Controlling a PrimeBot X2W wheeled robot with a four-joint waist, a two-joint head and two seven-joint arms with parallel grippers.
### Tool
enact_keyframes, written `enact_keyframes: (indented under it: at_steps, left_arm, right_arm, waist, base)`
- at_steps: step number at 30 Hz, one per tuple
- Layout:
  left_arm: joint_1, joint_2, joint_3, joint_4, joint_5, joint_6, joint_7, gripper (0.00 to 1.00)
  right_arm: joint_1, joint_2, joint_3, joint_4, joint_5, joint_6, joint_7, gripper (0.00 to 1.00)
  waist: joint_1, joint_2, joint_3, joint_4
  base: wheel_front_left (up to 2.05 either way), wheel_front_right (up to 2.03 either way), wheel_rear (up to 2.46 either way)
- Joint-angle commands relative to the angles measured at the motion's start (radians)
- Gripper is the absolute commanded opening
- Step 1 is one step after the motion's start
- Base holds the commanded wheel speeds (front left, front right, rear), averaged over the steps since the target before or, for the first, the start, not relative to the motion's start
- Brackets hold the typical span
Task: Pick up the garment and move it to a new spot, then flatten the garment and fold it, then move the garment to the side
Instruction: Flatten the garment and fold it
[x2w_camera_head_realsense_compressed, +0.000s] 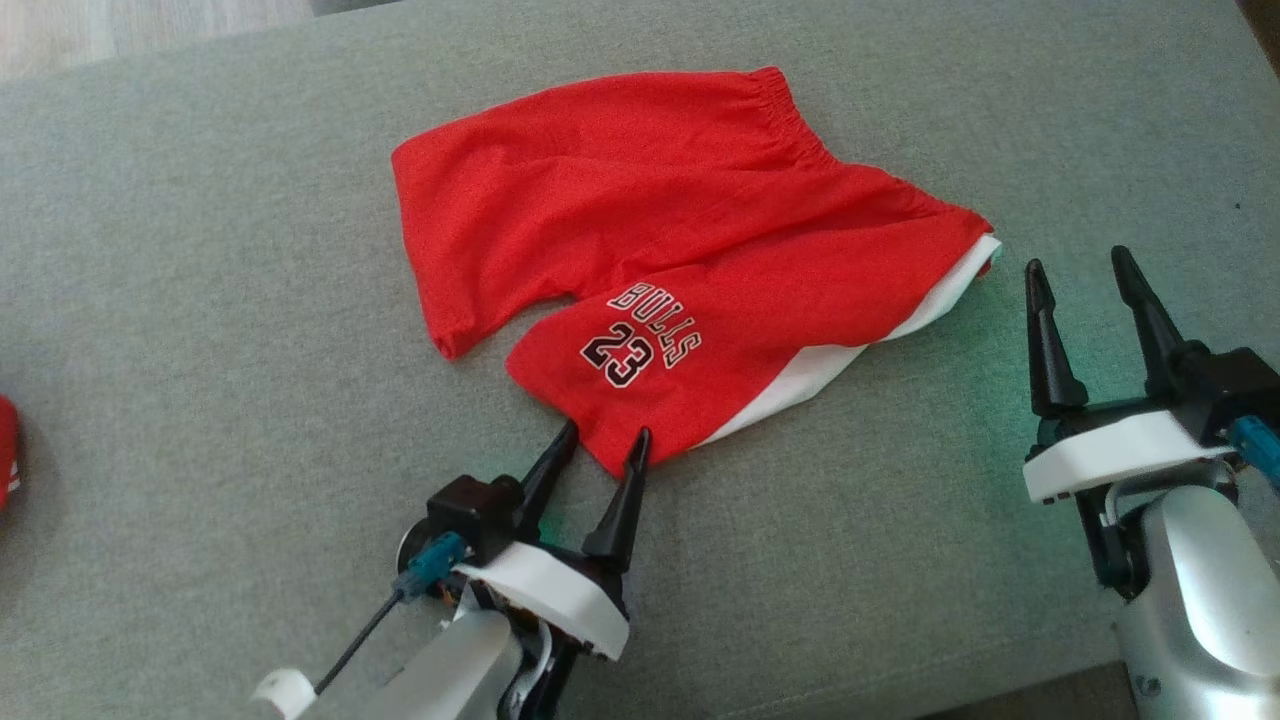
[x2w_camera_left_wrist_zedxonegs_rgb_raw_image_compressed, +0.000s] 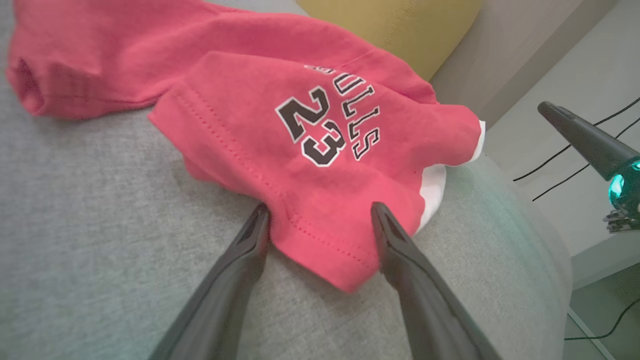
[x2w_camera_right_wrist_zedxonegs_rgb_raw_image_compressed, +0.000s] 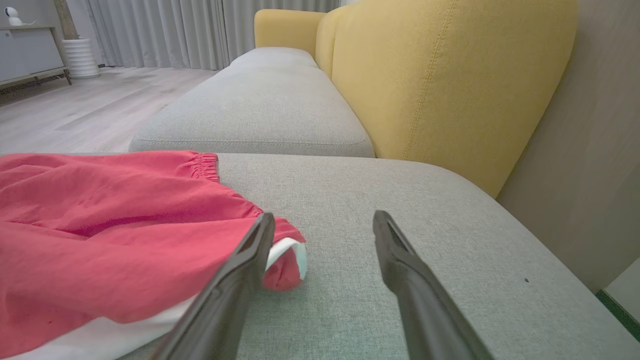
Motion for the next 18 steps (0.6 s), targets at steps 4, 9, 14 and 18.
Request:
enact_keyframes:
  at_steps: [4, 9, 14, 18]
  left_arm:
    - [-0.006, -0.023, -0.021, 0.029, -0.014, -0.018, 0.009, 0.0]
    - [0.003, -0.023, 0.057, -0.039, 0.044, -0.018, 0.009, 0.0]
    - [0.074, -0.023, 0.139, -0.167, 0.123, -0.018, 0.009, 0.0]
    - [0.144, -0.023, 0.181, -0.252, 0.164, -0.018, 0.009, 0.0]
  right_arm:
    - [-0.016, -0.006, 0.027, -0.027, 0.011, -0.001, -0.011, 1.0]
    - [-0.008, -0.007, 0.027, -0.021, 0.016, -0.001, -0.011, 1.0]
    - [0.029, -0.008, 0.019, -0.007, 0.022, -0.001, -0.011, 1.0]
    - [0.066, 0.001, 0.014, 0.005, 0.023, -0.001, -0.011, 1.0]
  waist:
    - [0.0, 0.0, -0.004, 0.007]
    - [0.0, 0.0, -0.025, 0.034]
    - [0.0, 0.0, -0.087, 0.101]
    - [0.0, 0.0, -0.142, 0.169]
  base:
    - [0.0, 0.0, 0.0]
    - [0.0, 0.0, 0.0]
    - [0.0, 0.0, 0.0]
    - [0.0, 0.0, 0.0]
